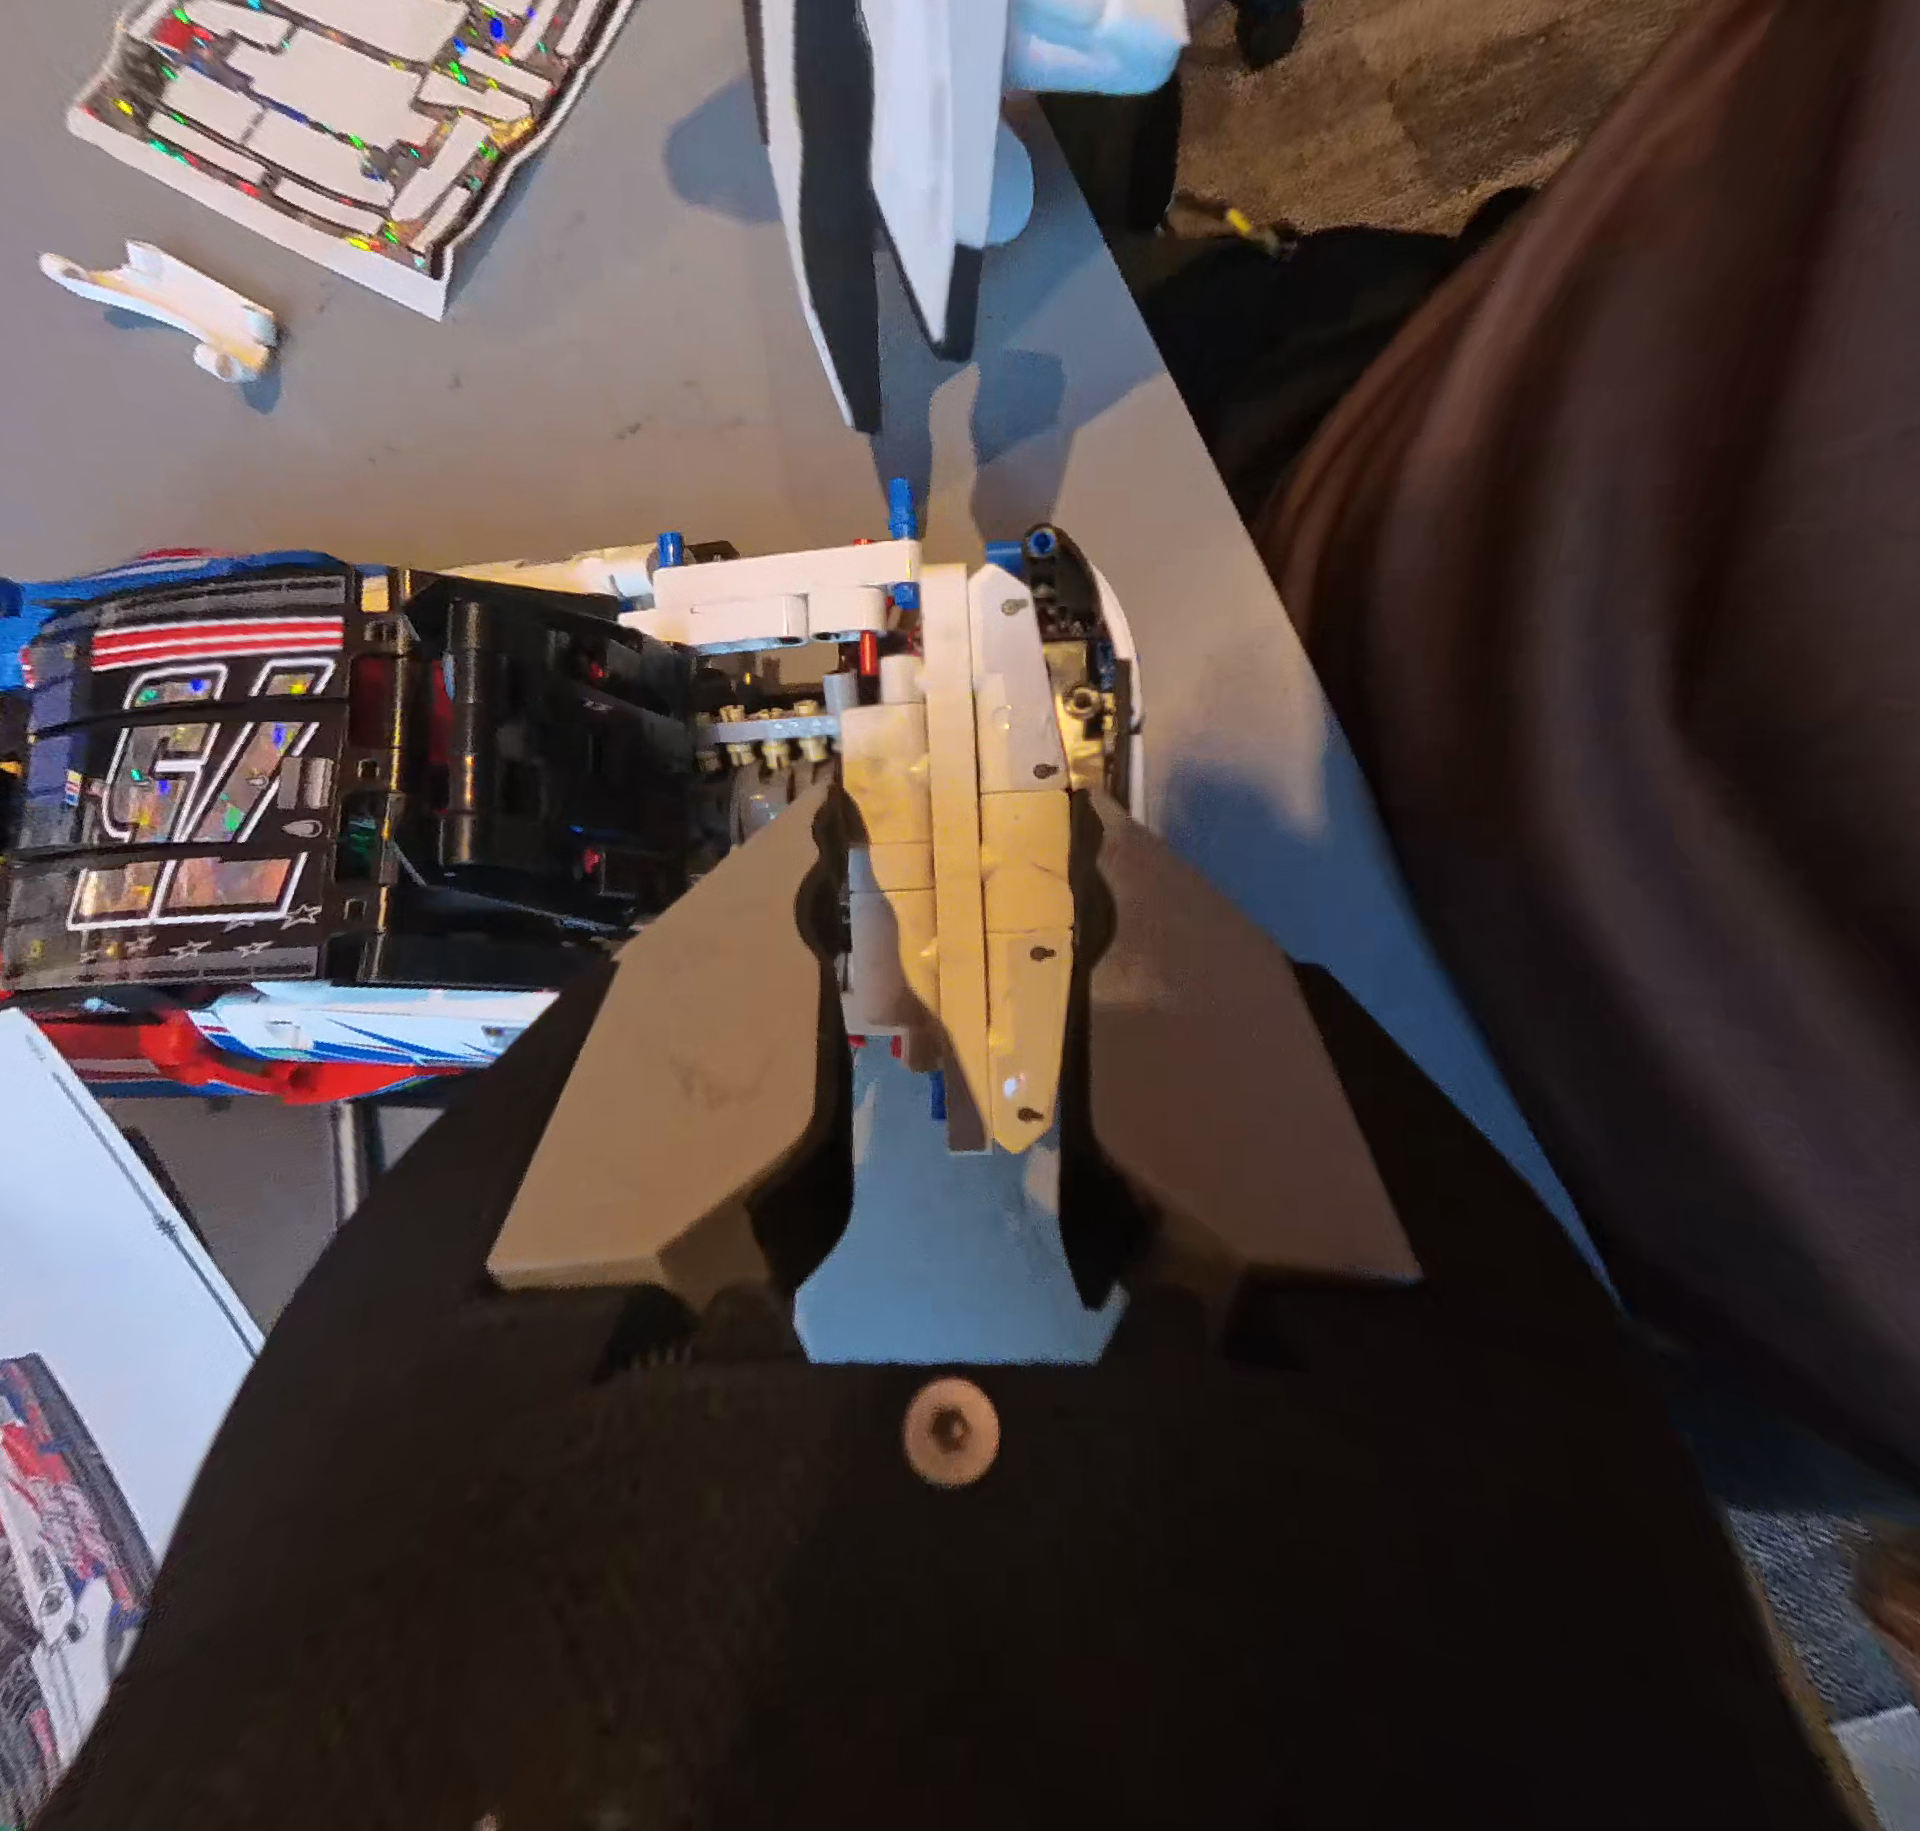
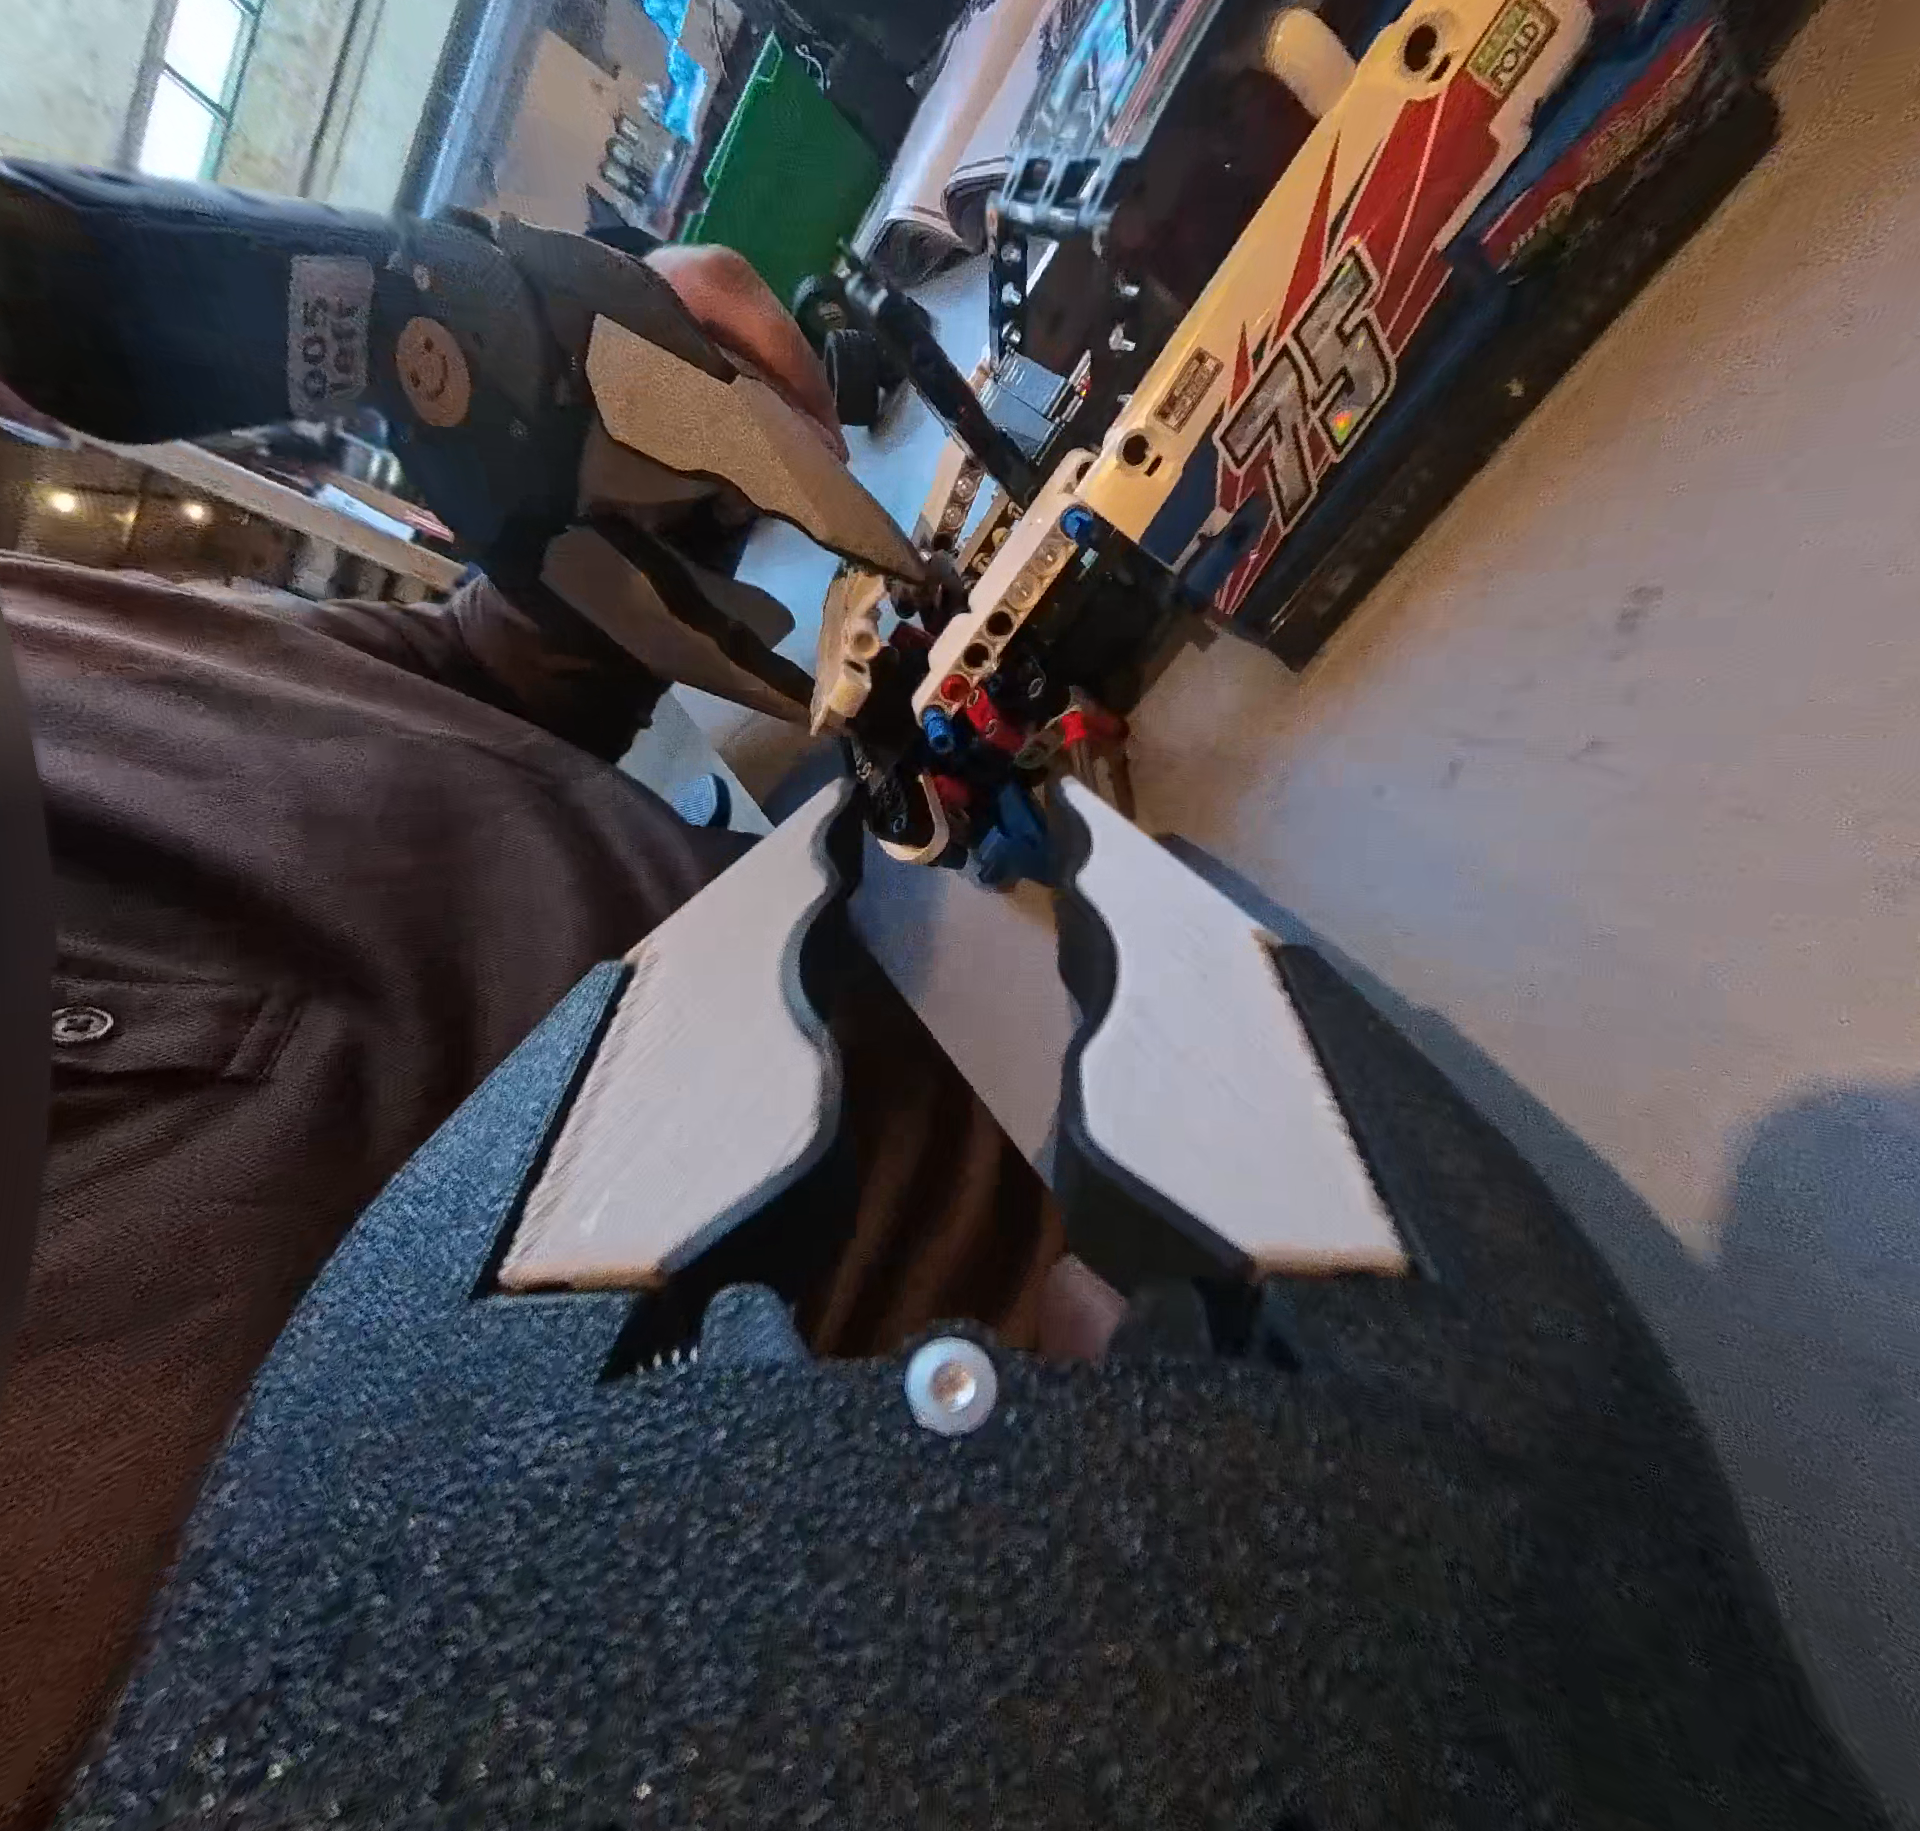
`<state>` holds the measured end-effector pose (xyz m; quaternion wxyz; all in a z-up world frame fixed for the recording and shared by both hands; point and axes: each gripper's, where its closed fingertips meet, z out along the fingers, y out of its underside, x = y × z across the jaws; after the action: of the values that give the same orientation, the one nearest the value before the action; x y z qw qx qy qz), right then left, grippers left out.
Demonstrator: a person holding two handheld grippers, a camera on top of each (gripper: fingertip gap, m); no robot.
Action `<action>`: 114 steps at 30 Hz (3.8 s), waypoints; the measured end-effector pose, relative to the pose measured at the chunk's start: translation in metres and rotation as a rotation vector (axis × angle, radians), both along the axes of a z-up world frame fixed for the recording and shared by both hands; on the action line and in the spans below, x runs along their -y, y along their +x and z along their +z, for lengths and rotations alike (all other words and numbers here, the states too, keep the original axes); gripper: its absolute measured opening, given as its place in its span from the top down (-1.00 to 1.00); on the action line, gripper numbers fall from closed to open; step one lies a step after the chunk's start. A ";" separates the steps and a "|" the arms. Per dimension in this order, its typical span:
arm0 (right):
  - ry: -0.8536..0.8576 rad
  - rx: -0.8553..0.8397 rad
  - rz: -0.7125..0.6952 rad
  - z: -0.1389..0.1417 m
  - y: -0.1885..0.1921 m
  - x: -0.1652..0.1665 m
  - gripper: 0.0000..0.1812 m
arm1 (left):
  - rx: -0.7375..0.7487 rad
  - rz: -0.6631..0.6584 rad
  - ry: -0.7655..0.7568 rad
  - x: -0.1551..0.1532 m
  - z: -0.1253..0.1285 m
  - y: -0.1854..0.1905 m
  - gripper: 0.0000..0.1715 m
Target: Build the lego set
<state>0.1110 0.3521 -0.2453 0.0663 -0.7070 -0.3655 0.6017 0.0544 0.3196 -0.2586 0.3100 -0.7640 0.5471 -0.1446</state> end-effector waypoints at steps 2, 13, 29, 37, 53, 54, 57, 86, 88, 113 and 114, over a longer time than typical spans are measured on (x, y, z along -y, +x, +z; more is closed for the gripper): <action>-0.009 -0.006 0.009 -0.001 -0.002 0.000 0.60 | -0.004 0.003 -0.011 -0.002 0.000 -0.001 0.54; -0.123 -0.034 0.146 -0.003 -0.024 0.016 0.91 | -0.022 -0.101 -0.287 0.004 -0.007 0.011 0.53; -0.230 -0.001 0.220 -0.006 -0.027 0.015 0.94 | 0.028 -0.011 -0.217 0.002 -0.005 0.011 0.53; -0.266 0.014 0.243 -0.008 -0.028 0.016 0.93 | 0.024 -0.038 -0.218 0.003 -0.005 0.009 0.53; -0.252 0.058 0.284 -0.010 -0.029 0.016 0.93 | 0.003 -0.040 -0.193 0.004 -0.004 0.006 0.53; -0.251 0.059 0.286 -0.010 -0.029 0.016 0.93 | 0.003 -0.044 -0.194 0.004 -0.004 0.008 0.54; -0.244 0.063 0.291 -0.009 -0.029 0.016 0.93 | -0.038 -0.074 -0.167 0.001 -0.003 0.006 0.53; -0.285 0.113 0.365 -0.009 -0.027 0.012 0.93 | -0.095 -0.134 -0.291 0.000 -0.007 0.001 0.53; -0.279 0.118 0.364 -0.009 -0.027 0.012 0.93 | -0.106 -0.119 -0.259 -0.004 -0.006 0.000 0.53; -0.432 0.037 0.220 -0.015 -0.028 0.005 0.94 | 0.109 -0.015 -0.202 -0.014 -0.005 0.014 0.53; -0.443 0.030 0.213 -0.015 -0.027 0.004 0.94 | 0.136 -0.006 -0.188 -0.014 -0.005 0.014 0.53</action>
<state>0.0837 0.3477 -0.2603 -0.1598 -0.6705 -0.2982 0.6603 0.0689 0.3335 -0.2637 0.2730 -0.7764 0.5113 -0.2476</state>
